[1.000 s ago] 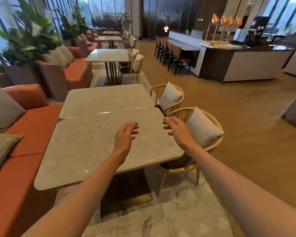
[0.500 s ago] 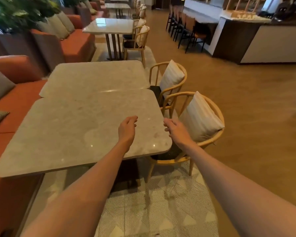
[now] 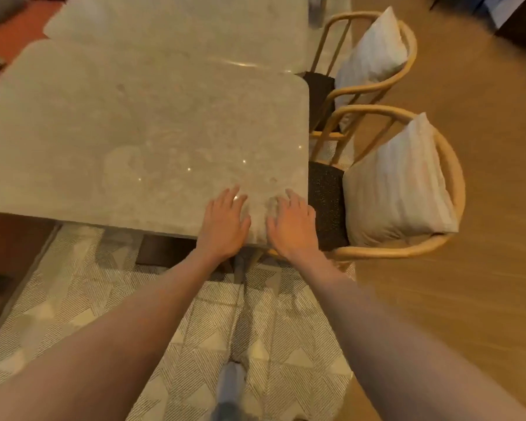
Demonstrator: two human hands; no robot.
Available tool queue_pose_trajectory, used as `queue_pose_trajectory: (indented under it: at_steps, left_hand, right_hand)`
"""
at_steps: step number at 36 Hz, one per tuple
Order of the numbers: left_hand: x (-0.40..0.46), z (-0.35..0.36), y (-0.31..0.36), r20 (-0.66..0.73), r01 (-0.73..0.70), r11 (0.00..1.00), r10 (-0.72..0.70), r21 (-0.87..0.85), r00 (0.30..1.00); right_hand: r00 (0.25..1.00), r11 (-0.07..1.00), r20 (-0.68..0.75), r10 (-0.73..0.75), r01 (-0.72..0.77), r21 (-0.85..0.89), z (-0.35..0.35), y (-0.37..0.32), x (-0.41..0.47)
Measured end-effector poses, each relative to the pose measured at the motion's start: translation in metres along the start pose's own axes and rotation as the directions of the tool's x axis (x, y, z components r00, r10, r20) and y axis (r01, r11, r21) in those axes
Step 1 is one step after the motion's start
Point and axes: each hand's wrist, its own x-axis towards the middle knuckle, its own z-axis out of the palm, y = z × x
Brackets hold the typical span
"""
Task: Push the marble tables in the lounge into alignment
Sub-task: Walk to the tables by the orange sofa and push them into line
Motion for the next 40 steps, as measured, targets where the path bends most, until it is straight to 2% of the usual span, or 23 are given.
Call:
queue_pose_trajectory:
  at_steps: [3,6,8,14,22,28,31,33,35,36,38,40]
  left_hand:
    - [0.029,0.031,0.0,-0.03,-0.019,0.993,0.023,0.115,0.999]
    - [0.035,0.06,0.0,-0.012,0.002,0.975,0.001,0.22,1.0]
    - [0.038,0.074,-0.002,-0.06,0.036,0.955,-0.02,0.293,0.998]
    - [0.041,0.083,-0.002,-0.27,0.023,0.974,0.04,0.224,0.962]
    - [0.045,0.078,0.004,-0.239,0.042,0.973,0.014,0.226,0.971]
    - [0.041,0.072,0.004,-0.163,0.049,0.972,-0.012,0.228,0.987]
    - [0.045,0.055,-0.002,0.004,0.018,0.998,-0.018,0.064,1.0]
    - [0.046,0.026,-0.007,0.144,0.064,0.969,-0.03,-0.241,0.989]
    - [0.036,-0.011,-0.014,0.195,0.171,0.83,-0.077,-0.53,0.978]
    - [0.028,-0.027,-0.017,0.194,0.208,0.769,-0.11,-0.604,0.975]
    - [0.007,-0.063,-0.028,0.173,0.254,0.654,-0.187,-0.712,0.967]
    - [-0.014,-0.099,-0.041,0.138,0.264,0.488,-0.279,-0.832,0.95]
  right_hand:
    - [0.99,0.989,-0.02,-0.138,0.137,-0.049,0.041,0.005,0.022]
    - [0.987,0.987,-0.045,-0.155,0.152,-0.06,0.069,0.018,0.03]
    - [0.981,0.983,-0.077,-0.177,0.172,-0.071,0.081,0.028,0.036]
    - [0.932,0.962,-0.245,-0.265,0.239,-0.133,0.089,0.035,0.039]
    - [0.943,0.959,-0.202,-0.264,0.233,-0.163,0.084,0.037,0.044]
    - [0.963,0.958,-0.132,-0.235,0.207,-0.198,0.08,0.031,0.042]
    - [0.98,0.97,-0.026,-0.198,0.192,-0.151,0.066,0.026,0.038]
    - [0.981,0.978,0.128,-0.146,0.163,-0.132,0.047,0.018,0.042]
    - [0.958,0.988,0.281,-0.062,0.099,-0.121,0.022,0.002,0.049]
    - [0.942,0.996,0.336,-0.01,0.04,-0.083,0.01,-0.008,0.051]
    - [0.945,0.992,0.327,0.035,-0.072,0.103,-0.019,-0.042,0.05]
    - [0.974,0.938,0.227,0.022,-0.099,0.333,-0.045,-0.081,0.044]
